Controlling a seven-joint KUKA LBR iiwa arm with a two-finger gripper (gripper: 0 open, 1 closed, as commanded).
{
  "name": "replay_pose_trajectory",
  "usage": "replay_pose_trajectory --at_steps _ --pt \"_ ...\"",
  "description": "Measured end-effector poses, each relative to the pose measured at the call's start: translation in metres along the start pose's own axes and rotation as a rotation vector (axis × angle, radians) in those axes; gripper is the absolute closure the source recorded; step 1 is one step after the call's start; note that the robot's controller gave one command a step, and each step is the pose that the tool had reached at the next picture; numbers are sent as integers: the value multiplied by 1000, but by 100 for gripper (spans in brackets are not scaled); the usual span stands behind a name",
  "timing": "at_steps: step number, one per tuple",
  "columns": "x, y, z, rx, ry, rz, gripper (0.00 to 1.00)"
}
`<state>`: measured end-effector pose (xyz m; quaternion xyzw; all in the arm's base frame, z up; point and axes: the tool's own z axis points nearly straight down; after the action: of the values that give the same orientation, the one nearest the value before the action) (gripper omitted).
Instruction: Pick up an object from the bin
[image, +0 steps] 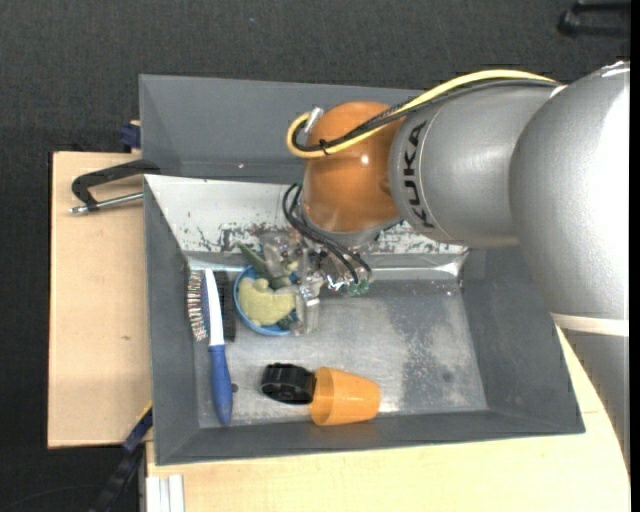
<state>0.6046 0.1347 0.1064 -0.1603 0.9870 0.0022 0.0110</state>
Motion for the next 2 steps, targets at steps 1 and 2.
replay_pose_trajectory --at_steps 1,2 --pt "-3 13 -17 -3 12 -403 0" --pt "7 2 32 -6 7 -871 0"
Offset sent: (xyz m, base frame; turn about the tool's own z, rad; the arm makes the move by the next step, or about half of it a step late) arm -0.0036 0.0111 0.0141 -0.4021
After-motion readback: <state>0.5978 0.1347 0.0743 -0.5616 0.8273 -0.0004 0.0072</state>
